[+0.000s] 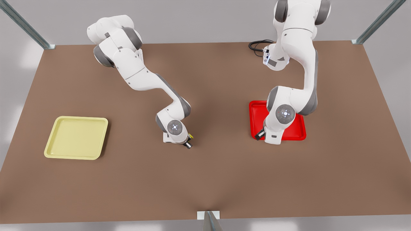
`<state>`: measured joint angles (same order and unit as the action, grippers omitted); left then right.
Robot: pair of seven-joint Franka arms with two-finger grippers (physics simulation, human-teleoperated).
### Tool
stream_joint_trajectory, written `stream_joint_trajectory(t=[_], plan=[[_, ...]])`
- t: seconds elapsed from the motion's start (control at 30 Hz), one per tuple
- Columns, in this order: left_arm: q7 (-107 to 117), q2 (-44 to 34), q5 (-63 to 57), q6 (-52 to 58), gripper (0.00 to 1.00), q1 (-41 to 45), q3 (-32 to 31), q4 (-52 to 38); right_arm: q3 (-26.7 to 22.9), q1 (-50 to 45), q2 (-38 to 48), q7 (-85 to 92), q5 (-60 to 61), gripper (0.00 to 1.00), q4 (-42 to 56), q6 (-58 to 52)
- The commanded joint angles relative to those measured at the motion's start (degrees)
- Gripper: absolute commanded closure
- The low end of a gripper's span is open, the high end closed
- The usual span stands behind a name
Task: Place the switches on the corresponding trays according to their colors
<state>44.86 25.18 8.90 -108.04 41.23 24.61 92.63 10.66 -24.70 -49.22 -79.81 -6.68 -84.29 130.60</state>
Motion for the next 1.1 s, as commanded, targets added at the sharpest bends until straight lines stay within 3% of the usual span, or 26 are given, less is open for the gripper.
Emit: stream_joint_trajectory(t=[0.0, 0.13, 0.23, 0.4, 0.5, 0.57, 0.6, 0.7, 1.07], plan=[[-1.3, 0.2, 0.1, 0.3, 0.0, 0.0, 0.0, -0.6, 0.1, 0.0, 0.0, 0.0, 0.0, 0.47, 0.0, 0.0], [-6.4, 1.0, -0.1, 2.7, 0.0, -0.1, 0.0, -5.0, 0.1, 0.4, 0.7, 0.5, 0.0, 0.47, 0.0, 0.0], [-22.5, 0.8, -0.6, 9.0, 0.0, -0.6, 1.0, -9.9, 1.3, 2.6, 1.7, 1.1, 0.0, 0.47, 0.0, -1.3], [-43.6, 0.4, -0.2, 13.2, 0.0, -0.8, 10.1, -14.7, 3.7, 9.1, 5.6, 6.7, 0.0, 0.47, -2.9, -4.5], [-48.4, -0.7, -0.7, 17.0, 0.0, -1.1, 12.5, -18.8, 3.7, 12.4, 8.4, 11.2, 0.0, 0.47, -7.1, -4.5], [-48.1, -8.0, -11.3, 17.9, 0.0, -19.0, -10.4, -18.2, 3.8, 14.3, 10.1, 14.3, 0.0, 0.47, -9.6, -4.0], [-47.9, -9.2, -12.5, 18.0, 0.0, -25.1, -18.0, -17.9, 3.8, 14.9, 10.8, 15.5, 0.0, 0.47, -10.6, -4.0], [-47.7, -10.9, -14.9, 18.0, 0.0, -32.4, -27.6, -16.5, 3.8, 18.5, 14.2, 21.4, -0.1, 0.46, -15.7, -3.7], [-47.5, -9.7, -15.1, 19.3, 0.0, -31.9, -27.4, -17.0, 3.3, 33.0, 24.6, 46.8, 0.1, 0.46, -28.4, -3.9]])
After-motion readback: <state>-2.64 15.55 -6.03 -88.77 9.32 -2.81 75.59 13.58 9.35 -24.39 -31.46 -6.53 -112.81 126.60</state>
